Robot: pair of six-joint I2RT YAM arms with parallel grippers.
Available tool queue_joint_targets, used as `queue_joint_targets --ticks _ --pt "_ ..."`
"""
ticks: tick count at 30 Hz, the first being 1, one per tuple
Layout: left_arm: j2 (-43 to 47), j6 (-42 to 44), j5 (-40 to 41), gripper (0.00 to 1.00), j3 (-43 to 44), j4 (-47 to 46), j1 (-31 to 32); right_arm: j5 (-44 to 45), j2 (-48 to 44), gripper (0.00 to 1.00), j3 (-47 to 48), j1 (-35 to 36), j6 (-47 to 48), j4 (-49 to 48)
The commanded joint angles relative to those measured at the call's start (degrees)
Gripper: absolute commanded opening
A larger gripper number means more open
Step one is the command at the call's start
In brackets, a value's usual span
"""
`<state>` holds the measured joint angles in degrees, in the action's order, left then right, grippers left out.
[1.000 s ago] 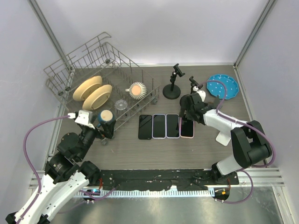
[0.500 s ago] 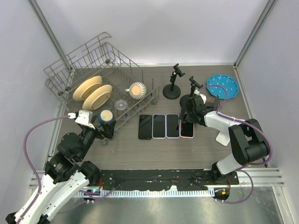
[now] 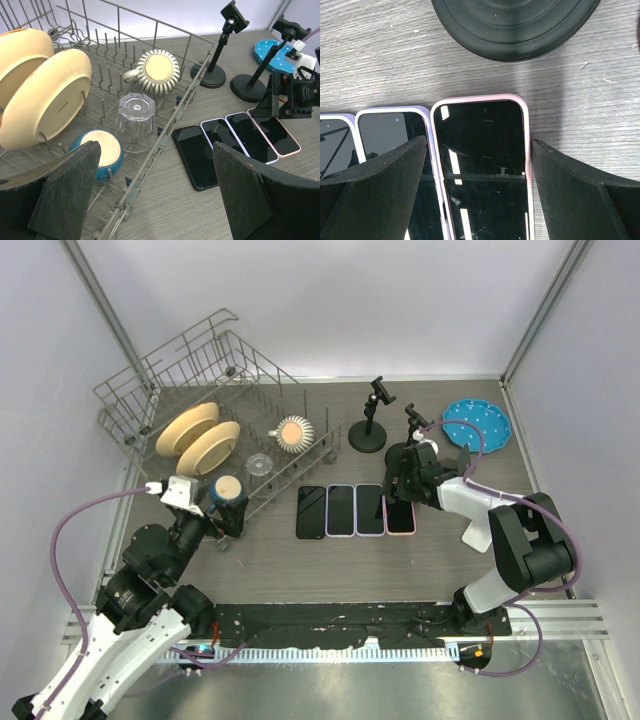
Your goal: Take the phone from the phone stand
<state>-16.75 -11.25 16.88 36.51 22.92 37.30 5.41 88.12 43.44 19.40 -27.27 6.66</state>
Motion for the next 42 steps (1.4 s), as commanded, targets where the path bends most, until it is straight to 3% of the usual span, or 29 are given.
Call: queue_joint_targets --ticks 1,7,18,34,38,42 --pt "0.2 1.2 -0.4 0.98 -0.1 -2.6 -0.4 1.4 -3.0 0.9 0.7 0.5 -0.1 -0.6" --pt "0.5 1.2 -0.2 0.98 0.0 -2.6 -0.4 9.2 -10.6 0.9 -0.8 0.5 -0.3 2.3" --pt "2.2 1.2 3.5 0.98 0.1 -2.4 -0.4 14.9 -27.1 0.9 -3.6 0.5 -0.1 6.3" --pt "13.6 4.6 17.0 1.0 1.4 -2.9 -0.7 30.6 -67.1 0.9 -0.6 0.6 14.5 11.7" --pt "19.4 3.6 20.0 1.0 1.3 -3.2 -0.7 34.2 -75.6 0.91 -3.4 0.5 16.4 11.0" --pt "17.8 2.9 22.5 1.0 2.4 -0.9 -0.7 36.3 -83.6 0.94 -7.4 0.5 17.2 8.7"
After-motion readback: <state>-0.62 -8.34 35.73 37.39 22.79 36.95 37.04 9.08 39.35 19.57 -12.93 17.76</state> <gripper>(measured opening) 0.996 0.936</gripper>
